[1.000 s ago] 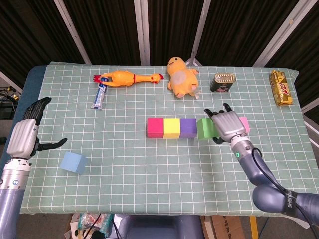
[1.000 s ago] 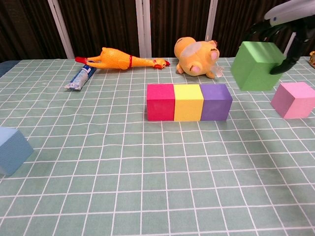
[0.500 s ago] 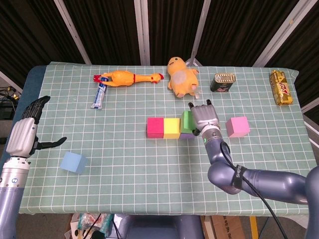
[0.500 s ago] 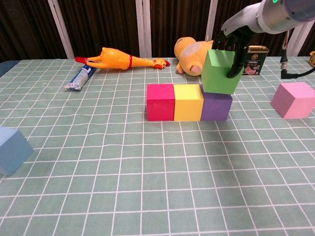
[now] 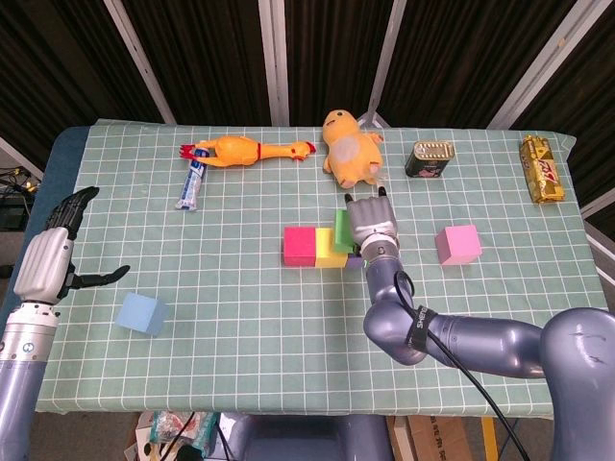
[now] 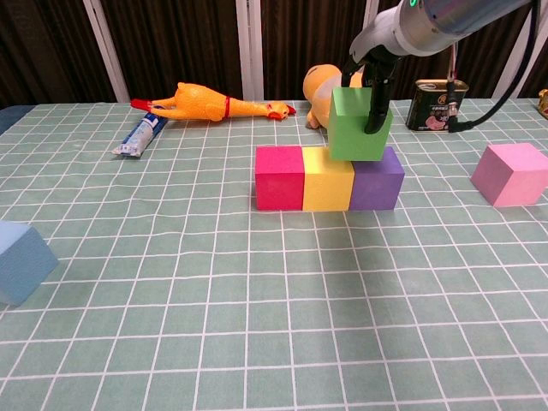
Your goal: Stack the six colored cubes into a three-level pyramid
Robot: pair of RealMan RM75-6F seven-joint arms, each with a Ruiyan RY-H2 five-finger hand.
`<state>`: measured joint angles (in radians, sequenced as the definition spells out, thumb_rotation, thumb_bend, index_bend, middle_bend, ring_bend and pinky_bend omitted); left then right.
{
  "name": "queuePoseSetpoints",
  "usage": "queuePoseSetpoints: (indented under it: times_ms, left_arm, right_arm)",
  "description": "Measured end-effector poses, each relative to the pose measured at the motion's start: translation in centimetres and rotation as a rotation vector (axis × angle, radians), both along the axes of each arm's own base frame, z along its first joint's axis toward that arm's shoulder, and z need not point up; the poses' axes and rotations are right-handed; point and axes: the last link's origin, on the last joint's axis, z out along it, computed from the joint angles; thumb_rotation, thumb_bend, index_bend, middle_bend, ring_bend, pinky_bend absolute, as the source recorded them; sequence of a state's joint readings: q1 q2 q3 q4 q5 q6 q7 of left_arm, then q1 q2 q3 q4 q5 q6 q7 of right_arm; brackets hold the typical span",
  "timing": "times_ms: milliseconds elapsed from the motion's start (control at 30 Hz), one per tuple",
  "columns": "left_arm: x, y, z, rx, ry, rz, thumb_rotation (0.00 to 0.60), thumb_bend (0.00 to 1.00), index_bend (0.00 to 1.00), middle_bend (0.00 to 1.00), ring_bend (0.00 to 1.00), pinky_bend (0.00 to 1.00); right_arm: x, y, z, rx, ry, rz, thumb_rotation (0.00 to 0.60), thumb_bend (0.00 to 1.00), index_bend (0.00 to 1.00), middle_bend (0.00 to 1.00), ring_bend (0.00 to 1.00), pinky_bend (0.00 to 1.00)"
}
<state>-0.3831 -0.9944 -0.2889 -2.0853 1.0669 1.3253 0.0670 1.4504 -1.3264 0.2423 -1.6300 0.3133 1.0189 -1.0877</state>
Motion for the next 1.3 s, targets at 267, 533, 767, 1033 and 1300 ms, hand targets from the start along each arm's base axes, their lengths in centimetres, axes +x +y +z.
queuePoseSetpoints:
  times_ms: [267,533,767,1033,1300]
  left_arm:
    - [0.0,0.0,-0.1,-0.004,0.000,0.000,0.600,0.07,0.00,0.04,0.00,0.05]
    - [0.0,-0.1,-0.2,-0.007,0.006,-0.002,0.600,0.07,0.00,0.04,0.00,0.05]
    - [0.0,-0.1,-0.4,-0.012,0.006,0.000,0.600,0.07,0.00,0.04,0.00,0.05]
    - [-0.1,-0.1,-0.3,-0.008,0.009,0.005,0.600,0.07,0.00,0.04,0.00,0.05]
    - [-0.1,-0.1,-0.3,-0.011,0.007,0.009,0.600,0.07,0.00,0.04,0.00,0.05]
  right_arm:
    - [-0.1,-0.1,-0.2,0.022,0.021,0.034,0.600,0.31,0.12,0.43,0.27,0.01]
    - [-0.6,-0.2,-0.2,0.030,0.050,0.049,0.600,0.31,0.12,0.43,0.27,0.01]
    - [-1.2,-0.3,-0.1,0.039,0.080,0.042,0.600,0.31,0.12,0.43,0.27,0.01]
    - [-1.4,-0.3,-0.1,0.043,0.070,0.028,0.600,0.31,0.12,0.43,0.27,0.01]
    - [-1.2,0.0,-0.5,0.058,0.057,0.029,0.600,0.31,0.12,0.43,0.27,0.01]
